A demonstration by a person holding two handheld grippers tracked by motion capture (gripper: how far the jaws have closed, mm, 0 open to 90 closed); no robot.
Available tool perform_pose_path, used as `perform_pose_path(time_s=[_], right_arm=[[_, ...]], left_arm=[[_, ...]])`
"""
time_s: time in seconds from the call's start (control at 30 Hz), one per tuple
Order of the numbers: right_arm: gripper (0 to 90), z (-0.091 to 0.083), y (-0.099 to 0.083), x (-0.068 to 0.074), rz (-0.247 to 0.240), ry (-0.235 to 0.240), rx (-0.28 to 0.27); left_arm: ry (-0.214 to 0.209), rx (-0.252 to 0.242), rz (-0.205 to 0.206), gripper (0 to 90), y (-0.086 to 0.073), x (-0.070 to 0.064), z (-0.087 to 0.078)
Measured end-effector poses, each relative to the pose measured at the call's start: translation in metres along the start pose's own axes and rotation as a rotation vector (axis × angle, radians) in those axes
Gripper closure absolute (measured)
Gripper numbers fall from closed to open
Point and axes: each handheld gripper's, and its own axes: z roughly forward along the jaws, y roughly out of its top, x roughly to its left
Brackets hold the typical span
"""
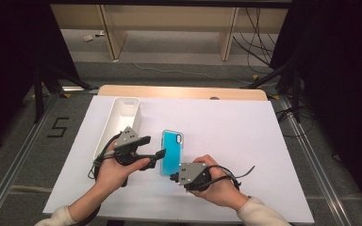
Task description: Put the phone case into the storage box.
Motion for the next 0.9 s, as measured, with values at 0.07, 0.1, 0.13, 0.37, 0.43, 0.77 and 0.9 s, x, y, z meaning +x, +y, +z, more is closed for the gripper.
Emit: perform_pose_path(time_s=[0.07, 0.1, 0.13, 0.37, 0.43, 0.77, 0.9], right_arm=[[89.5, 0.000, 0.000, 0.000, -0.001, -0.001, 0.001], [89.5, 0.000, 0.001, 0.000, -0.002, -0.006, 0.004], [89.5, 0.000, 0.001, 0.000, -0.002, -0.006, 0.004], [89.5, 0.001, 0.002, 0.000, -0.019, -0.016, 0.011], [89.5, 0.001, 0.003, 0.001, -0.020, -0.024, 0.015], [89.5, 0.002, 0.005, 0.002, -0.041, -0.030, 0.030], [89.5, 0.004, 0.006, 0.004, -0.058, -0.031, 0.035]], left_arm=[[0.007, 0.014, -0.009, 26.2, 0.005, 0.000, 0.005], [0.015, 0.033, -0.009, 27.9, 0.009, 0.000, 0.009], [0.015, 0.033, -0.009, 28.5, 0.009, 0.000, 0.009], [0.039, 0.093, -0.004, 33.9, 0.018, 0.002, 0.022], [0.051, 0.108, -0.011, 35.5, 0.020, 0.004, 0.023], [0.090, 0.155, -0.087, 45.4, 0.020, 0.015, 0.032], [0.084, 0.173, -0.114, 51.3, 0.018, 0.019, 0.035]])
